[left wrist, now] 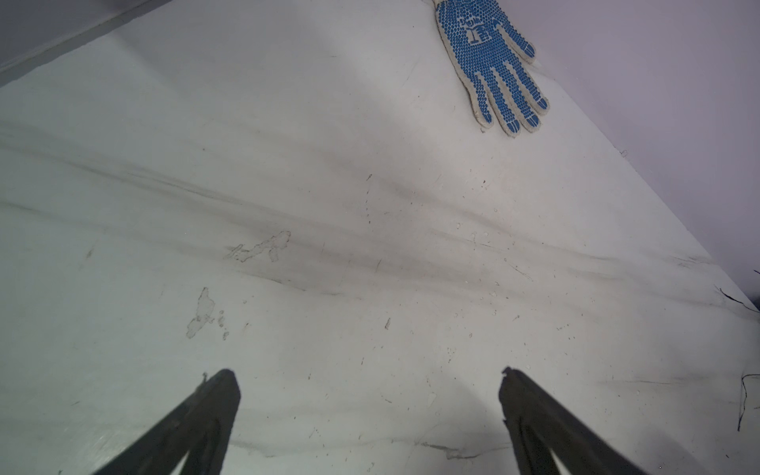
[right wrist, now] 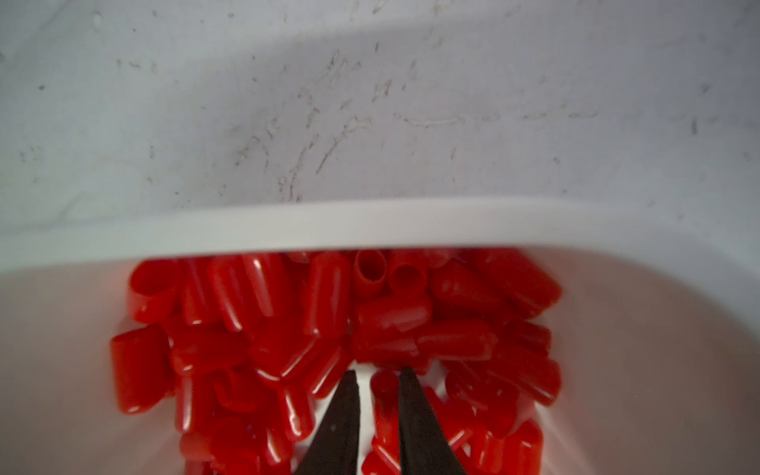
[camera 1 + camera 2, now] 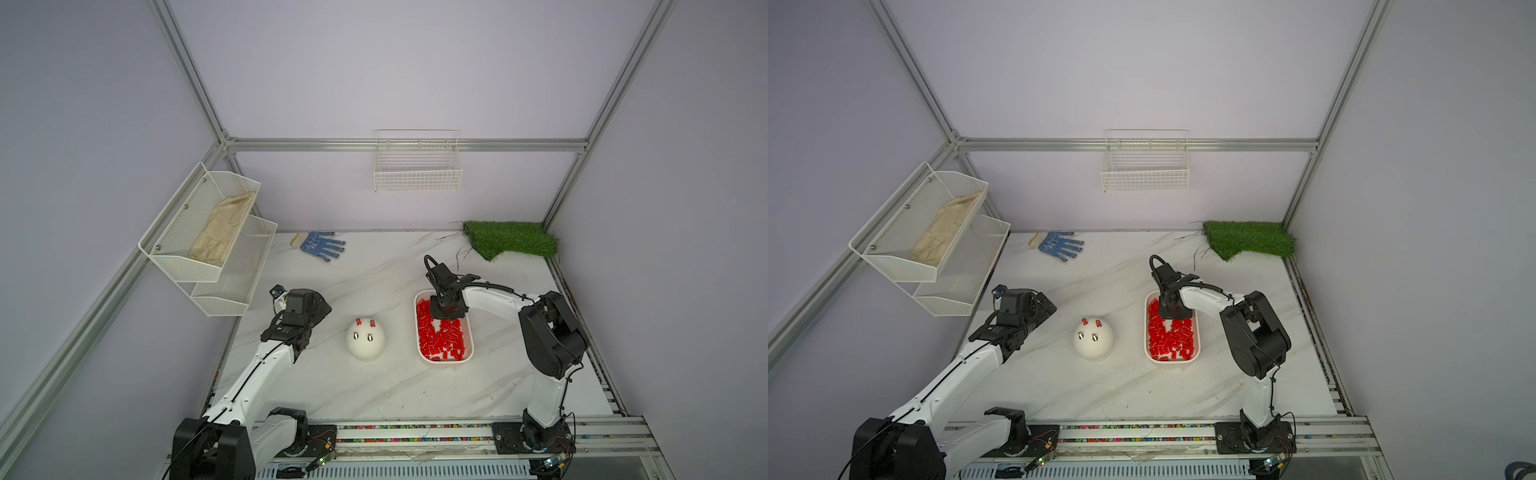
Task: Cover the protruding screws with screw protection sleeves
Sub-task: Pick up the screw protection sleeve from the storage box.
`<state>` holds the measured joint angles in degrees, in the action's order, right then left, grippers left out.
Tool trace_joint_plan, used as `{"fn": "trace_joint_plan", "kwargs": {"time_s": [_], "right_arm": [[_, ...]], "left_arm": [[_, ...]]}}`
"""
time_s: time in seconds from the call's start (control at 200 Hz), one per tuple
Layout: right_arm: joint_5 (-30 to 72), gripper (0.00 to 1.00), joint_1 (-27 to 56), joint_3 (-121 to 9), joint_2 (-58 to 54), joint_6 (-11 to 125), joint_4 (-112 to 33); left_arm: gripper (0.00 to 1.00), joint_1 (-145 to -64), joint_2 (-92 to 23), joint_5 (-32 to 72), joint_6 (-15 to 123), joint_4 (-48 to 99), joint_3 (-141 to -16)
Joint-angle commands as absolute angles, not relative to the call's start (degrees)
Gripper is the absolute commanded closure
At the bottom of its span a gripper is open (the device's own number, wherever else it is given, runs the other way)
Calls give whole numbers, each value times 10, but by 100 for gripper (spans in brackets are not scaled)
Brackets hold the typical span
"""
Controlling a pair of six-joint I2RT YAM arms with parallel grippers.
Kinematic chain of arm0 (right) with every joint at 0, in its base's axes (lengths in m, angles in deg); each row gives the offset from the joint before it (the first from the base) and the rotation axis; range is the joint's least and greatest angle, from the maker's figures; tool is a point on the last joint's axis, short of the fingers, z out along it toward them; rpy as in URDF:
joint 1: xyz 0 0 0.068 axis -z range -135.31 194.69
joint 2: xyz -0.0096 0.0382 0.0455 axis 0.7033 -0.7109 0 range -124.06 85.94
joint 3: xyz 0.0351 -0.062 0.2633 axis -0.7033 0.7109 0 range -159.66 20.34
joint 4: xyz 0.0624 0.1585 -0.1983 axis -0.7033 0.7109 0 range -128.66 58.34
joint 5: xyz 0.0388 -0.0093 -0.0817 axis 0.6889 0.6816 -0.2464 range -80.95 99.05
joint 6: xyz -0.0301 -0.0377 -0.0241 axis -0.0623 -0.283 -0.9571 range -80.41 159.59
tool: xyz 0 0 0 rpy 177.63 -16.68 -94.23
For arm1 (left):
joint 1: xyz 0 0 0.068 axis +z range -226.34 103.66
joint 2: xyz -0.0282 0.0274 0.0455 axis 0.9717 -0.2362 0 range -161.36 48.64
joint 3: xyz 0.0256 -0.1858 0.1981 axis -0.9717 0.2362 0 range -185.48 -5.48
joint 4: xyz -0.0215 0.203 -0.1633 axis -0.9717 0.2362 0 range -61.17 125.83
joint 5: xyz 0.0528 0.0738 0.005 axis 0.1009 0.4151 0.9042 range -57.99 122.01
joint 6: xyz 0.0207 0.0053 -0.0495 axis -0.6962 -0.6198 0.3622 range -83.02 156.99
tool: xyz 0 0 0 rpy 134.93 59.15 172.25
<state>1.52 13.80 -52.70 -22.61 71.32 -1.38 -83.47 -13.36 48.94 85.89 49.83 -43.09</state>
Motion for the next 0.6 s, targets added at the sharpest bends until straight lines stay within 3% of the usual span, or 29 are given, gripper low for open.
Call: {"fn": "trace_joint_plan", "kwargs": {"time_s": [0.0,0.595], "right_arm": [[21,79,140,-520,-239,723,-11],[18,82,140,-527,-251,720,-5]], "left_arm": [[0,-831,-123,493,859,485,-434],[0,-832,-124,496,857,481,-434]]}}
